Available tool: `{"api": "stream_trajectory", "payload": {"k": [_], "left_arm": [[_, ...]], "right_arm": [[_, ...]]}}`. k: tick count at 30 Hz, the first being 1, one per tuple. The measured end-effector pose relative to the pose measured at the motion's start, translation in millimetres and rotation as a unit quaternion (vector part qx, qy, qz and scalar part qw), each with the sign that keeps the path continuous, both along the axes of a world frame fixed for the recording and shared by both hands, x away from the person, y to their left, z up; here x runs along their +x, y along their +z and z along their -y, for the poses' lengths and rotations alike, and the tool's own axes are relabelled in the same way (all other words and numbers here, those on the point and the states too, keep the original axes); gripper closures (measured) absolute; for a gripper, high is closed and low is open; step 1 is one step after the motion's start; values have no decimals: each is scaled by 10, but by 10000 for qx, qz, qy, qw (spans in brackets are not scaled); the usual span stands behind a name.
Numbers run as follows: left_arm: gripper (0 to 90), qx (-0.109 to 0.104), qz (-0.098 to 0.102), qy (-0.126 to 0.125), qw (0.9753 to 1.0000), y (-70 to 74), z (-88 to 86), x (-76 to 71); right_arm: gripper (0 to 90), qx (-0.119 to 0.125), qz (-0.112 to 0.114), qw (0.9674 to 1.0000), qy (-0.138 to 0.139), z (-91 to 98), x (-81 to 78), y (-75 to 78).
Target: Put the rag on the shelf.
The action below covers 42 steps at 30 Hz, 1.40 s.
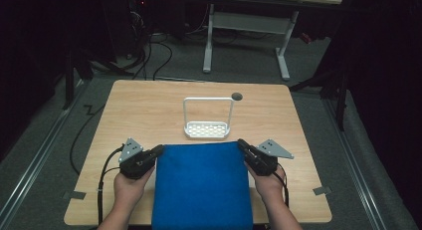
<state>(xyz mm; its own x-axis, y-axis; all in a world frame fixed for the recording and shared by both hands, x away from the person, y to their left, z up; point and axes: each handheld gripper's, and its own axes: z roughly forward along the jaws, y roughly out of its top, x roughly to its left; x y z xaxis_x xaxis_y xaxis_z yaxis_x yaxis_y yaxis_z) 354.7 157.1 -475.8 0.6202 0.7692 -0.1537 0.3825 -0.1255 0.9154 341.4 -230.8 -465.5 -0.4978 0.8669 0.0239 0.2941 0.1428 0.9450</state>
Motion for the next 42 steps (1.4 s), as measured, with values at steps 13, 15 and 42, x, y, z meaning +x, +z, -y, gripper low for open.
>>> {"api": "stream_trajectory", "payload": {"k": [13, 15, 42], "left_arm": [[874, -210, 290, 81, 9993, 283, 19, 20], [874, -234, 346, 95, 9991, 340, 14, 29], [875, -321, 1033, 181, 9940, 978, 38, 147]], "right_arm": [[884, 131, 376, 9992, -14, 0, 30, 292], [884, 170, 428, 9989, -24, 7, 30, 339], [885, 383, 1240, 9915, -22, 10, 82, 994]]}}
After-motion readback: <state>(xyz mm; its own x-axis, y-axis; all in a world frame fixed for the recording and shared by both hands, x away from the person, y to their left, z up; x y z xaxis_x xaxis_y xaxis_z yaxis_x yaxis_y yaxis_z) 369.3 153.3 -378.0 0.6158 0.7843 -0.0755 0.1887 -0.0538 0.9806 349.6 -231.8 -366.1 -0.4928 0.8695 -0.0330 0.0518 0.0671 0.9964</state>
